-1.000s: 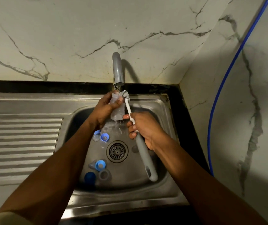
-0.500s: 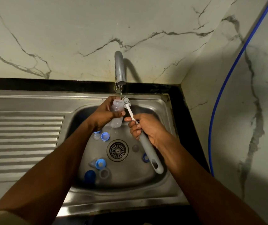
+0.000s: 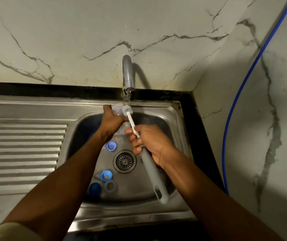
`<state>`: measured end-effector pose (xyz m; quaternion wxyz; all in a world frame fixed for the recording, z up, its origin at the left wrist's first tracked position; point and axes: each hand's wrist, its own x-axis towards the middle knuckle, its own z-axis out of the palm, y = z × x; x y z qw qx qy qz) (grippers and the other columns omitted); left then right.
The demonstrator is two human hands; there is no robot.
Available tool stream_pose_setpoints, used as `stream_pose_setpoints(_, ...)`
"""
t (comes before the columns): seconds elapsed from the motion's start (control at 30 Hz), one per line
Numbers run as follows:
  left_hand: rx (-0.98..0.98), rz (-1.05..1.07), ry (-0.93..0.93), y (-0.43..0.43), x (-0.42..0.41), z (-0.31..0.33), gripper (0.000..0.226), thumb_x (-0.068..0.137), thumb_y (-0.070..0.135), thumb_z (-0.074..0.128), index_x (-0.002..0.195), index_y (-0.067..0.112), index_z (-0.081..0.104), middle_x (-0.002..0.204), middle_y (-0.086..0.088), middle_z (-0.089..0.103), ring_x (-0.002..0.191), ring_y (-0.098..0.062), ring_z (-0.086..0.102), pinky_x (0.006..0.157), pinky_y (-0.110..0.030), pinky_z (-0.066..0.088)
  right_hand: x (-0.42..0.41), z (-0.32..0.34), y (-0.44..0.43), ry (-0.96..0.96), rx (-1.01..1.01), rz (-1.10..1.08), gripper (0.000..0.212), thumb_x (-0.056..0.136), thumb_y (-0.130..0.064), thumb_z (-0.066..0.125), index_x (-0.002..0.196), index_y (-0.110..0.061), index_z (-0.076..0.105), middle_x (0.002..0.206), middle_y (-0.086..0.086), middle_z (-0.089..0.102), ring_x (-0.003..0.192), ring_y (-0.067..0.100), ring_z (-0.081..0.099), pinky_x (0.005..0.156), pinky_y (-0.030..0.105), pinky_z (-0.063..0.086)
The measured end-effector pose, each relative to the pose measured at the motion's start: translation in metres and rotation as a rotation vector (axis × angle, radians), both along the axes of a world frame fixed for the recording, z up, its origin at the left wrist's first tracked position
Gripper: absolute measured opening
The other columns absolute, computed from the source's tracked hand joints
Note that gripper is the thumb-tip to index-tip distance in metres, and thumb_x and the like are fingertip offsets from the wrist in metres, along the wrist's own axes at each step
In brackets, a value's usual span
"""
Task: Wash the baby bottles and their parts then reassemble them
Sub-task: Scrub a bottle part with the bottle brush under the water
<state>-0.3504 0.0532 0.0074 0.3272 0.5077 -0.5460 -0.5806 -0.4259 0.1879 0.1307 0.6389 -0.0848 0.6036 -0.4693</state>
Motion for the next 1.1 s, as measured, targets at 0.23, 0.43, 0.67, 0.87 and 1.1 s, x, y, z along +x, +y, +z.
stream_pose_setpoints(0.23, -0.073, -0.073, 0.015, 0.004, -0.008, 0.003, 0.051, 0.076, -0.010, 0.074, 0.122, 0.006, 0.058, 0.105, -0.005, 0.070, 0.097, -0.018, 0.069, 0.076, -0.019, 0.055, -0.009, 0.002, -0.018, -0.054, 0.009, -0.115, 0.025, 0.099, -0.001, 0.031, 0.087, -0.005, 0.053, 0.053, -0.002, 0.040, 0.030, 0.002, 0.030, 0.030, 0.015, 0.028)
stream_pose_setpoints(0.43, -0.069, -0.088, 0.005, 0.005, -0.011, 0.008, 0.050, 0.077, -0.012, 0.072, 0.119, 0.007, 0.053, 0.101, -0.002, 0.066, 0.092, -0.014, 0.066, 0.072, -0.016, 0.053, -0.001, -0.002, -0.016, -0.039, 0.023, -0.101, 0.025, 0.097, -0.001, 0.033, 0.085, -0.006, 0.055, 0.055, -0.001, 0.041, 0.030, 0.003, 0.032, 0.031, 0.015, 0.030)
stream_pose_setpoints(0.67, -0.081, 0.026, -0.047, -0.003, -0.007, 0.009, 0.060, 0.075, 0.005, 0.084, 0.117, 0.013, 0.043, 0.103, 0.002, 0.059, 0.096, -0.011, 0.062, 0.074, -0.018, 0.050, 0.008, 0.005, -0.005, 0.037, 0.005, -0.010, 0.023, 0.100, -0.004, 0.033, 0.094, -0.006, 0.056, 0.056, 0.000, 0.040, 0.032, 0.003, 0.031, 0.033, 0.015, 0.030)
stream_pose_setpoints(0.87, -0.093, 0.074, 0.015, 0.001, -0.014, 0.008, 0.047, 0.078, -0.001, 0.080, 0.118, 0.007, 0.056, 0.106, -0.004, 0.067, 0.095, -0.016, 0.067, 0.076, -0.022, 0.055, -0.002, 0.003, -0.018, 0.021, 0.026, -0.063, 0.024, 0.100, -0.005, 0.035, 0.089, -0.006, 0.056, 0.055, -0.002, 0.041, 0.031, 0.002, 0.032, 0.032, 0.015, 0.030)
stream_pose_setpoints(1.1, -0.082, 0.000, 0.088, 0.009, -0.017, 0.005, 0.043, 0.082, -0.013, 0.066, 0.117, 0.006, 0.053, 0.102, -0.004, 0.062, 0.094, -0.018, 0.064, 0.077, -0.023, 0.057, 0.005, -0.003, -0.017, 0.041, 0.006, -0.095, 0.018, 0.098, -0.002, 0.038, 0.097, -0.005, 0.056, 0.058, 0.000, 0.043, 0.033, 0.002, 0.034, 0.034, 0.016, 0.033)
